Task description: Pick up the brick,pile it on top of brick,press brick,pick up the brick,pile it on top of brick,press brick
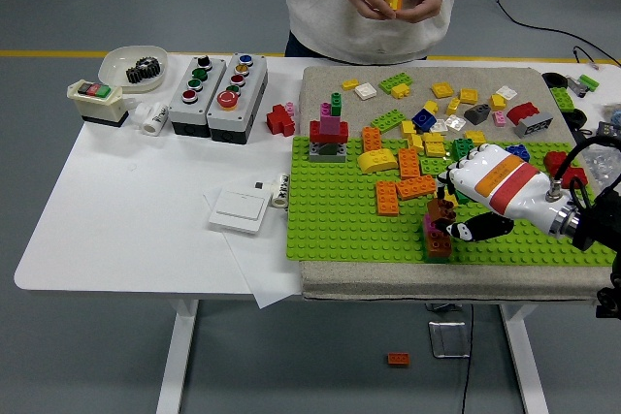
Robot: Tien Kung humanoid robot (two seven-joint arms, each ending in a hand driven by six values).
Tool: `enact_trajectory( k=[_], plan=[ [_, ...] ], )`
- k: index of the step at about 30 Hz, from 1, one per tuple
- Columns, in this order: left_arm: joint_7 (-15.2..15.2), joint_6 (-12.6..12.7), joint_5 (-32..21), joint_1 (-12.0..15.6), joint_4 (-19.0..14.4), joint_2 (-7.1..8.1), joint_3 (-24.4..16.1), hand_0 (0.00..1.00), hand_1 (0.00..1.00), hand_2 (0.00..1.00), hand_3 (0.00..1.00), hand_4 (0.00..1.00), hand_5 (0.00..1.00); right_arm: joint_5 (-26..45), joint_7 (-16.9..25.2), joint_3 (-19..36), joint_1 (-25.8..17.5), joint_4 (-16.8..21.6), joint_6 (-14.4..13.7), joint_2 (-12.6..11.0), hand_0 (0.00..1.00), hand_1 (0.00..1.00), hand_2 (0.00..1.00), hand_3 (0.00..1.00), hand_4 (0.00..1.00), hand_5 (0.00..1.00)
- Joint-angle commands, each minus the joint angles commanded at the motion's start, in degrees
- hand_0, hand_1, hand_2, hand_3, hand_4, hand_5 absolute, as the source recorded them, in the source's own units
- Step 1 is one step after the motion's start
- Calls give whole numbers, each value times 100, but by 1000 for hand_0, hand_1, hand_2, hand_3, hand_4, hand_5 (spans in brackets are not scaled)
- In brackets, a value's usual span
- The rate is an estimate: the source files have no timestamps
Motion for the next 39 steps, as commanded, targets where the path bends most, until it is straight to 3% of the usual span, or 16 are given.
enact_trajectory(
  k=[39],
  plan=[
    [29, -13, 80, 29, -5, -1, -42, 859, 816, 818, 623, 715, 679, 15, 19, -352, 246, -357, -2, 207, 452, 419, 474, 488, 773, 477]
  ],
)
